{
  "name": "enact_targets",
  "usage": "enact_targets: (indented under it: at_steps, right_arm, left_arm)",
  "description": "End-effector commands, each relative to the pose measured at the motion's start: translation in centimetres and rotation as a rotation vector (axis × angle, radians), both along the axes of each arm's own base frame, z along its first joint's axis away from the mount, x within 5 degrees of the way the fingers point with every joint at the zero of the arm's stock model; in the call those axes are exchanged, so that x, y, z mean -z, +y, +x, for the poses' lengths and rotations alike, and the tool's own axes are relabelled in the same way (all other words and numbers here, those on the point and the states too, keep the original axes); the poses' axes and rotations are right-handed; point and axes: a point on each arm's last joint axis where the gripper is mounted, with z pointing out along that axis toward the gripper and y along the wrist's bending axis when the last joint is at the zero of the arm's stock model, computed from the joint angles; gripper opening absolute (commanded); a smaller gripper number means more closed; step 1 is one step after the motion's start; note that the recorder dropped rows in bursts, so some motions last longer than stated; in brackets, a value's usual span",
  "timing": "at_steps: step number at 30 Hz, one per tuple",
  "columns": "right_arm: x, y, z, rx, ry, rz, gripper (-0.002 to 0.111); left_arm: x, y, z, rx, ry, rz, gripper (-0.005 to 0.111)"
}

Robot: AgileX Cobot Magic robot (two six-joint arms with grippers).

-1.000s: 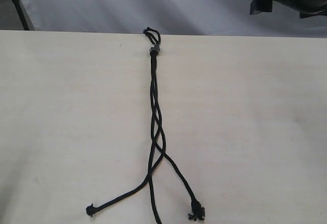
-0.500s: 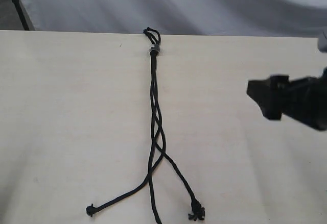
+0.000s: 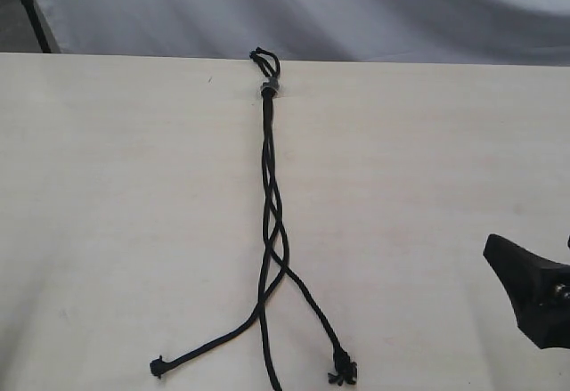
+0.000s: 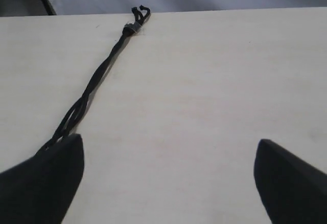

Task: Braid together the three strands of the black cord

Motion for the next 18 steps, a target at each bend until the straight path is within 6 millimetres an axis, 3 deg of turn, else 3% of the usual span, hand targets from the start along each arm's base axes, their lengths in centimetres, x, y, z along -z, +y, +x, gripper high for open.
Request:
enact_targets:
  at_steps: [1, 6, 12, 18]
  right_arm:
    - [-0.6, -0.1, -0.5, 0.002, -0.079, 0.004, 0.084]
    - [-1.3, -0.6, -1.3, 0.033, -0.188, 0.022, 0.084]
    - [-2.2, -2.6, -2.8, 0.308, -0.390, 0.003, 0.084]
    - [-2.2, -2.9, -3.5, 0.364, -0.415, -0.008, 0.084]
  left_arm:
    - [0.1, 0.0, 0.0, -0.004, -0.003, -0.001, 0.000]
    - [0.1, 0.0, 0.0, -0.004, -0.003, -0.001, 0.000]
    - [0.1, 0.0, 0.0, -0.004, -0.003, -0.001, 0.000]
    - [0.1, 0.0, 0.0, -0.004, -0.003, -0.001, 0.000]
